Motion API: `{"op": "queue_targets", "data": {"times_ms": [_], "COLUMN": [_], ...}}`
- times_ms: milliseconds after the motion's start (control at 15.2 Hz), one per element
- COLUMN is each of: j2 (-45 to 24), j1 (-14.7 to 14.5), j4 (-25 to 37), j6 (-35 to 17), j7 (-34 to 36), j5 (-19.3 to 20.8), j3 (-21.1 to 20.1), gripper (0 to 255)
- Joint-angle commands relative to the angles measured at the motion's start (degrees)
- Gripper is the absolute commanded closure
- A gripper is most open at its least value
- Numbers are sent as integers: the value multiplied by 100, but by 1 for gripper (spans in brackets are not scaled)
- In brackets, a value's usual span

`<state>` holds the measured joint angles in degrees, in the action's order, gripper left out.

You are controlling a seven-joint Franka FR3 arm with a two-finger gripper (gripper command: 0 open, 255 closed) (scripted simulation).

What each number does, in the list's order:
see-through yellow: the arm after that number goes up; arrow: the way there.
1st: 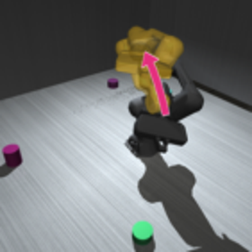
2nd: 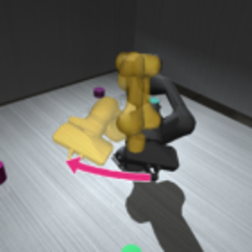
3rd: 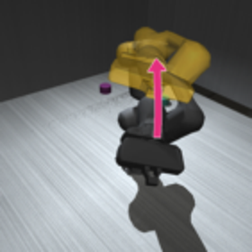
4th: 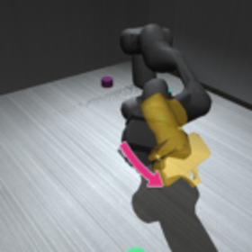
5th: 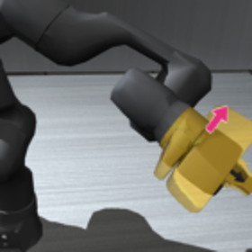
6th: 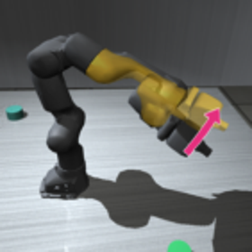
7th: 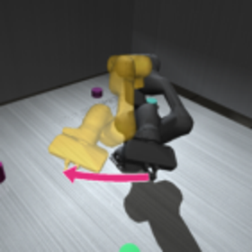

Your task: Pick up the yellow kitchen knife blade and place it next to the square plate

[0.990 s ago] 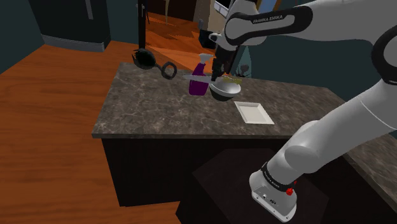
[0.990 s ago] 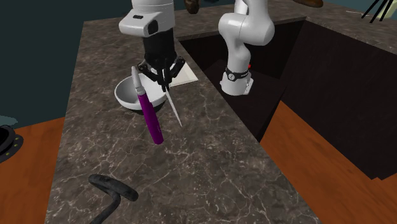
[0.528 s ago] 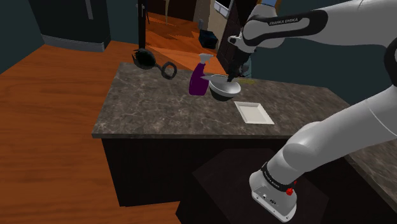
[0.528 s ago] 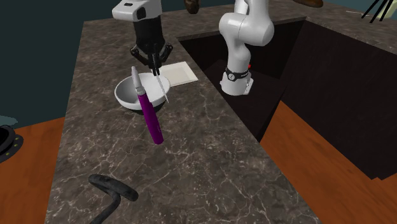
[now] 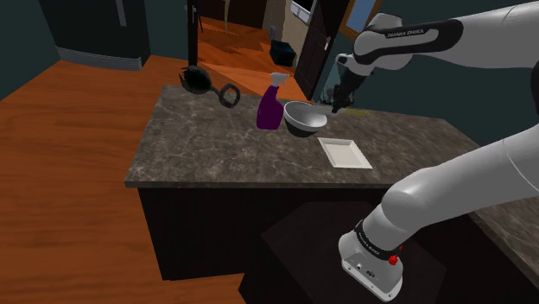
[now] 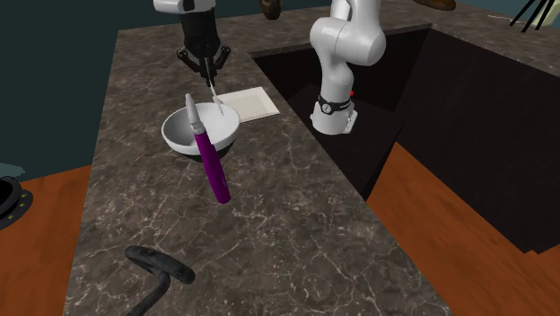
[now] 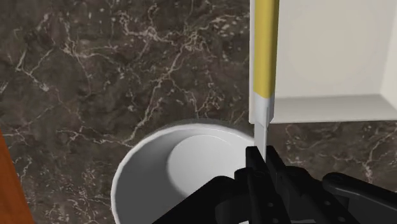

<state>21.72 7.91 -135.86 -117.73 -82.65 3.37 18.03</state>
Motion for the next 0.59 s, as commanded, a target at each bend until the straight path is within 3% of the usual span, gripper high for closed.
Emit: {"op": "queue_targets", "data": {"times_ms": [0,528], "j2": [-13,-244], "j1": [114,520], "j4": [63,414], "j6": [49,159], "j7": [-294,-1485], "j5": [61,214], "j3": [206,1062], "gripper": [255,255]}}
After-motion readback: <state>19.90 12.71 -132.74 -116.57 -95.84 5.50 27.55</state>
